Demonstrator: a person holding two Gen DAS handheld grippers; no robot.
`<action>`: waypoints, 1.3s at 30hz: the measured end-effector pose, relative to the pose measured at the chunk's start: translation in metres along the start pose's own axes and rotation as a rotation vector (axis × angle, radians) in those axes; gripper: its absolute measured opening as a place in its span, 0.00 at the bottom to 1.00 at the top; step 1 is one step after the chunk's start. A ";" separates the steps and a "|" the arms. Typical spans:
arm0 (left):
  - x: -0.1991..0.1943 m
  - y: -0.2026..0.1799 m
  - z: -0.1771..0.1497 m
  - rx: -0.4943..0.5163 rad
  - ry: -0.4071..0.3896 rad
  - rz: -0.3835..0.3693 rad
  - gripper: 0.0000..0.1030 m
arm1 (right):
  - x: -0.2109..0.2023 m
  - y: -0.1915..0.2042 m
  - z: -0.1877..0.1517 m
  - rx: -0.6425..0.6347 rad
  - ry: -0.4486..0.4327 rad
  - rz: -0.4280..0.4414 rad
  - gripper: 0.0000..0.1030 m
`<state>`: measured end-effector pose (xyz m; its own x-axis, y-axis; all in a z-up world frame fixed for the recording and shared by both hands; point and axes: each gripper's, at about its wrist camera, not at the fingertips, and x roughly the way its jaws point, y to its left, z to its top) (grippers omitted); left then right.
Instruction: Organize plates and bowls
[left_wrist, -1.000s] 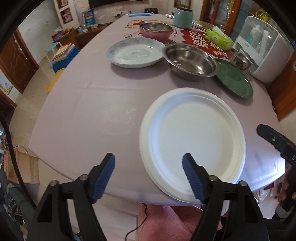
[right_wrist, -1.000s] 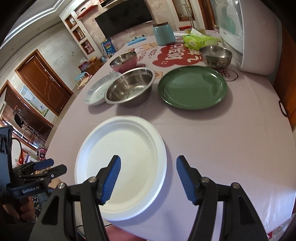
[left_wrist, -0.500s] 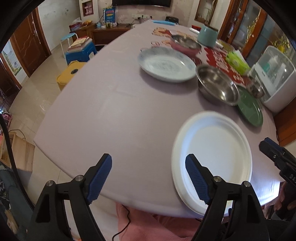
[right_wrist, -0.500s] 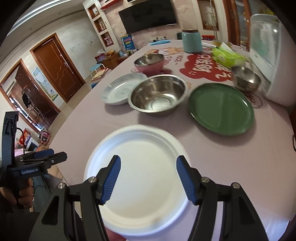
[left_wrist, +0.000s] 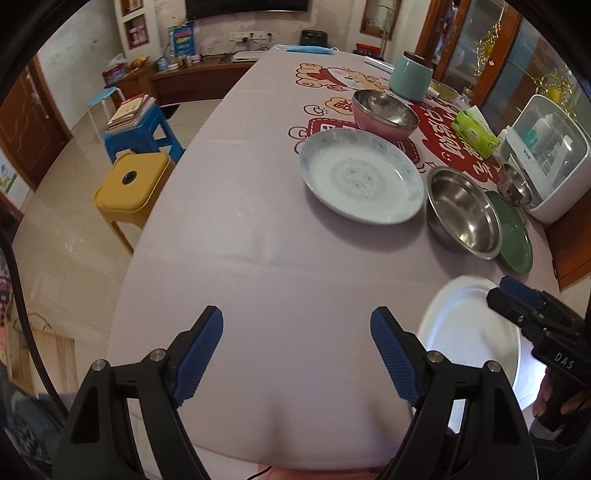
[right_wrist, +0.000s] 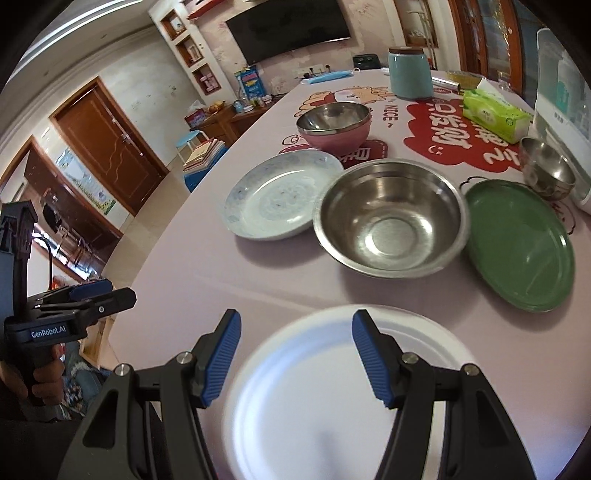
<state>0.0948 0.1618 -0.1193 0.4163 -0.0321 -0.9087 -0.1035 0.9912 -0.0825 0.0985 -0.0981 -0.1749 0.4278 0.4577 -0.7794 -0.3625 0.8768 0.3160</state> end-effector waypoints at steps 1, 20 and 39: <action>0.001 0.008 0.009 0.012 0.001 -0.014 0.79 | 0.006 0.005 0.003 0.016 0.001 -0.003 0.61; 0.057 0.054 0.148 0.322 0.074 -0.081 0.79 | 0.080 0.039 0.021 0.398 -0.041 -0.074 0.61; 0.138 -0.003 0.179 0.461 0.118 -0.188 0.79 | 0.106 0.033 0.038 0.373 -0.193 -0.217 0.61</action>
<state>0.3146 0.1778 -0.1714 0.2821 -0.2031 -0.9376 0.3840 0.9195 -0.0837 0.1638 -0.0146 -0.2264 0.6193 0.2463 -0.7455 0.0597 0.9320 0.3575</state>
